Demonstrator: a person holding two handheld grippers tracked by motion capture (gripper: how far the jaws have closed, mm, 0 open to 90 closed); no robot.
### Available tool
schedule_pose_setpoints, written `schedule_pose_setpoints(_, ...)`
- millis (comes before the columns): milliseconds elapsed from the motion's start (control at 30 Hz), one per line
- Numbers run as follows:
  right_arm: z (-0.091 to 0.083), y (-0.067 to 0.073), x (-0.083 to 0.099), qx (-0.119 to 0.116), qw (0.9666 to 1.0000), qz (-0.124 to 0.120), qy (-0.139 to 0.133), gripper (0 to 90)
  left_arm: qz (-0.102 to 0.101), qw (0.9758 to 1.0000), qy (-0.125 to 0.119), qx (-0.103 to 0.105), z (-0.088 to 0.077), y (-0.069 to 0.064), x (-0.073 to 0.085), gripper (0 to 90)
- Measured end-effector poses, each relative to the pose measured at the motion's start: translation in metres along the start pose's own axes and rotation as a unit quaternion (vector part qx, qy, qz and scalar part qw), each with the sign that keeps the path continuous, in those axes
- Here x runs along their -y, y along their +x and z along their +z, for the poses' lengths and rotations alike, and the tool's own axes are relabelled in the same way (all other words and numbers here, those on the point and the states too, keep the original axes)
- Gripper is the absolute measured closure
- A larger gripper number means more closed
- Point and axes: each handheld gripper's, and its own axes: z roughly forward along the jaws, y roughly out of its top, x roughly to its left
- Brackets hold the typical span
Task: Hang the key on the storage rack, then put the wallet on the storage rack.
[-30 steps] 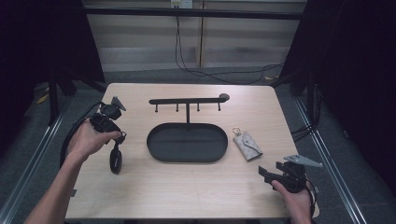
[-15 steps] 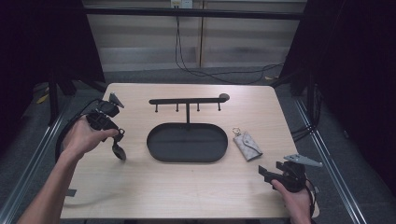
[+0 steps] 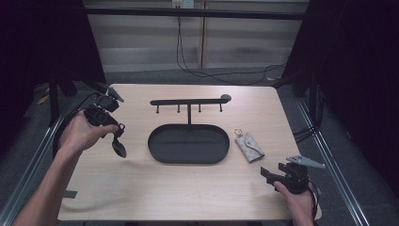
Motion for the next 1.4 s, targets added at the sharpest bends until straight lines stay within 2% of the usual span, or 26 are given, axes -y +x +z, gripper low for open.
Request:
schedule_pose_setpoints(67, 0.000, 0.000, 0.000, 0.000, 1.0000, -0.001, 0.000, 22.2, 0.006, 1.0000, 0.000, -0.002, -0.002, -0.002, -0.001, 70.8)
schedule_pose_setpoints(267, 0.001, 0.000, 0.000, 0.001, 1.0000, -0.001, 0.001, 22.2, 0.005, 1.0000, -0.004, 0.003, -0.006, -0.006, -0.004, 70.7)
schedule_pose_setpoints(300, 0.001, 0.000, 0.000, 0.001, 1.0000, 0.000, 0.000, 22.2, 0.014, 0.9999, 0.000, 0.001, -0.006, -0.008, -0.005, 70.8)
schedule_pose_setpoints(433, 0.000, 0.000, 0.000, 0.004, 1.0000, 0.004, -0.003, 22.2, 0.016, 0.9999, -0.002, 0.003, -0.007, -0.010, -0.007, 70.7)
schedule_pose_setpoints(500, 0.000, -0.001, -0.001, 0.003, 1.0000, 0.004, -0.004, 22.2, 0.021, 0.9997, 0.006, 0.007, -0.008, -0.013, -0.010, 70.7)
schedule_pose_setpoints(533, 0.001, 0.000, -0.001, 0.003, 1.0000, 0.003, -0.002, 22.2, 0.020, 0.9998, 0.004, 0.003, -0.009, -0.014, -0.011, 70.7)
schedule_pose_setpoints(600, 0.001, 0.001, -0.001, 0.004, 1.0000, 0.001, -0.002, 22.2, 0.020, 0.9997, 0.004, 0.010, -0.011, -0.018, -0.013, 70.7)
schedule_pose_setpoints(667, 0.001, 0.001, -0.001, 0.003, 1.0000, 0.001, 0.000, 22.2, 0.034, 0.9993, 0.009, 0.012, -0.012, -0.024, -0.018, 70.7)
schedule_pose_setpoints(867, 0.002, 0.001, -0.001, -0.003, 1.0000, -0.004, 0.002, 21.7, 0.049, 0.9985, 0.015, 0.019, -0.018, -0.037, -0.032, 70.6)
schedule_pose_setpoints(1000, 0.001, 0.001, 0.000, -0.005, 1.0000, -0.004, 0.000, 21.2, 0.048, 0.9985, 0.022, 0.018, -0.018, -0.039, -0.037, 70.5)
schedule_pose_setpoints(1067, 0.001, 0.001, -0.001, -0.008, 1.0000, -0.005, -0.001, 20.7, 0.043, 0.9985, 0.023, 0.025, -0.018, -0.038, -0.040, 70.5)
schedule_pose_setpoints(1233, 0.002, 0.001, -0.001, -0.010, 0.9999, -0.008, 0.003, 18.4, 0.038, 0.9988, 0.028, 0.016, -0.017, -0.037, -0.044, 70.7)
schedule_pose_setpoints(1300, 0.002, 0.001, -0.001, -0.009, 0.9999, -0.006, 0.004, 18.4, 0.037, 0.9986, 0.031, 0.021, -0.017, -0.036, -0.046, 70.7)
schedule_pose_setpoints(1333, 0.002, 0.001, -0.001, -0.010, 0.9999, -0.005, 0.004, 18.4, 0.035, 0.9989, 0.029, 0.016, -0.018, -0.037, -0.047, 70.7)
schedule_pose_setpoints(1400, 0.002, 0.001, -0.001, -0.009, 0.9999, -0.006, 0.004, 18.4, 0.039, 0.9987, 0.029, 0.017, -0.021, -0.040, -0.050, 70.7)
